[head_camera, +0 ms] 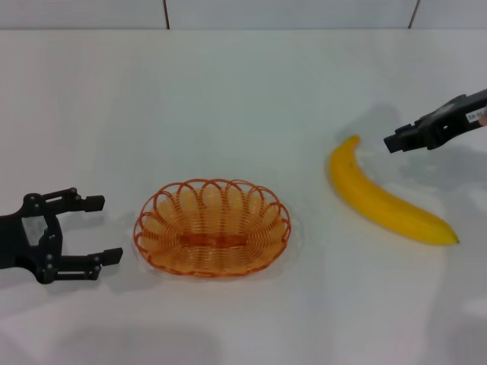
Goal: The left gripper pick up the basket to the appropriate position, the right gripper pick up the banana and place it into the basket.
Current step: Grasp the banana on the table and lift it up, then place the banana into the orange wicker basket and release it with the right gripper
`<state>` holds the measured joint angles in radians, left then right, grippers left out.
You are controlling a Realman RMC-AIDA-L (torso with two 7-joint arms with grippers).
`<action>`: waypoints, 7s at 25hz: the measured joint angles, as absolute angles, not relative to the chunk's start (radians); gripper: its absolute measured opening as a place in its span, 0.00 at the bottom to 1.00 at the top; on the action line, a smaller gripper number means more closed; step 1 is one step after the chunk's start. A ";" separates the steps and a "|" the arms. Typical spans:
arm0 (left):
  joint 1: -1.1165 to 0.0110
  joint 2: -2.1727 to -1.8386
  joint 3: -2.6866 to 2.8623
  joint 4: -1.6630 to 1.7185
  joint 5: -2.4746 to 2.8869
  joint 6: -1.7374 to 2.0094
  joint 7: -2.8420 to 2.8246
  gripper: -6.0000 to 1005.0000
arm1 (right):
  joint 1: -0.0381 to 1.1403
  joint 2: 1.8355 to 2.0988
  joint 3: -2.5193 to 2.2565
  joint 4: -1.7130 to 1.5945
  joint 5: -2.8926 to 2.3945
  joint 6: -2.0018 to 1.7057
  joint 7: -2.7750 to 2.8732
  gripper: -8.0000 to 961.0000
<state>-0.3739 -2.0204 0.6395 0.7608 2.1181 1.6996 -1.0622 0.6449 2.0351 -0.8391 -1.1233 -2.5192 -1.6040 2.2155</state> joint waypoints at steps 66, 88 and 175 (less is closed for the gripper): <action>-0.391 -2.027 0.650 0.750 2.125 1.690 -1.065 0.88 | 0.663 2.036 -0.949 -0.909 -2.438 -1.484 2.084 0.92; -0.393 -2.026 0.650 0.750 2.122 1.691 -1.066 0.88 | 0.689 2.037 -0.986 -0.850 -2.548 -1.445 2.152 0.91; -0.402 -2.025 0.641 0.712 2.129 1.668 -1.061 0.88 | 0.612 2.042 -1.521 -1.194 -1.985 -1.467 2.017 0.65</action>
<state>-0.4017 -2.0248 0.6408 0.7117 2.1286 1.6681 -1.0611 0.6117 2.0419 -1.5213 -1.1937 -1.9855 -1.4672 2.0170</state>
